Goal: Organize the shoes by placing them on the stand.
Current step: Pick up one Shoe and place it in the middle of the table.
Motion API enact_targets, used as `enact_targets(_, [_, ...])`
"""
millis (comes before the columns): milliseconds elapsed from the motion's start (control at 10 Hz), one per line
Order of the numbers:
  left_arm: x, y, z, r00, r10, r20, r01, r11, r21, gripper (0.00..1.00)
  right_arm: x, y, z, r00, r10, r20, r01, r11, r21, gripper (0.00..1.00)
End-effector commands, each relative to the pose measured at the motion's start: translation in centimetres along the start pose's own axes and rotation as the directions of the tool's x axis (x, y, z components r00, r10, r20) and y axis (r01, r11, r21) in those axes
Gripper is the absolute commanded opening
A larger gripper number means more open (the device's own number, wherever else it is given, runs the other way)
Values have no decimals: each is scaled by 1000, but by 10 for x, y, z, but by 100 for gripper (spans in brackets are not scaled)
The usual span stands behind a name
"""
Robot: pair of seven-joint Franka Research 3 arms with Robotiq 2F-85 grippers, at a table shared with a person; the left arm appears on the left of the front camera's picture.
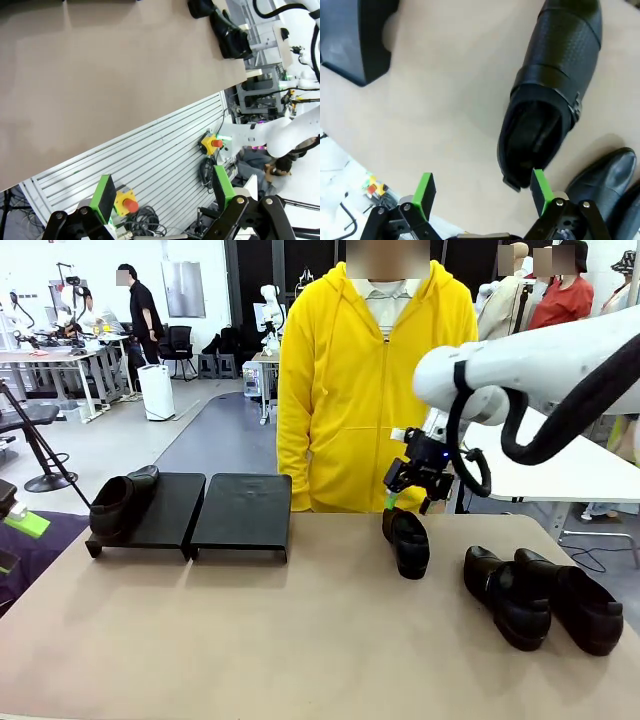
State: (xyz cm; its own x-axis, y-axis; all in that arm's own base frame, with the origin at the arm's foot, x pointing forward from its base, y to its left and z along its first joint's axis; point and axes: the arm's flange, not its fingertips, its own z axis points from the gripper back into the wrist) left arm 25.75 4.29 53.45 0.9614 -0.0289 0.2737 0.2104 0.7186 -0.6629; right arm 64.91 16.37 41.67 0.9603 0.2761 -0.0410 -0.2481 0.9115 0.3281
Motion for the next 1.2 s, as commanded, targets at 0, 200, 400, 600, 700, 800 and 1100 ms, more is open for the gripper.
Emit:
enact_targets(0, [-1,1,2,1000,-13,2,13,1000,-20,100,21,13,-14,998,-66,-23,64,994,-86,100])
enact_targets(200, [-1,1,2,1000,-13,2,13,1000,-20,100,27,20,-32,991,-131,34,135,977,-163,100])
enact_targets(400, [-1,1,2,1000,-13,2,13,1000,-20,100,31,25,-51,979,-175,102,194,956,-219,100])
enact_targets(600, [-1,1,2,1000,-13,2,13,1000,-20,100,34,17,-63,973,-188,133,211,960,-183,100])
enact_targets(700, [-1,1,2,1000,-13,2,13,1000,-20,100,31,15,-63,972,-194,130,216,959,-182,100])
enact_targets(800, [-1,1,2,1000,-13,2,13,1000,-20,100,31,14,-63,965,-207,161,236,952,-196,100])
enact_targets(1100, [-1,1,2,1000,-13,2,13,1000,-20,100,31,17,-67,972,-176,155,205,958,-199,45])
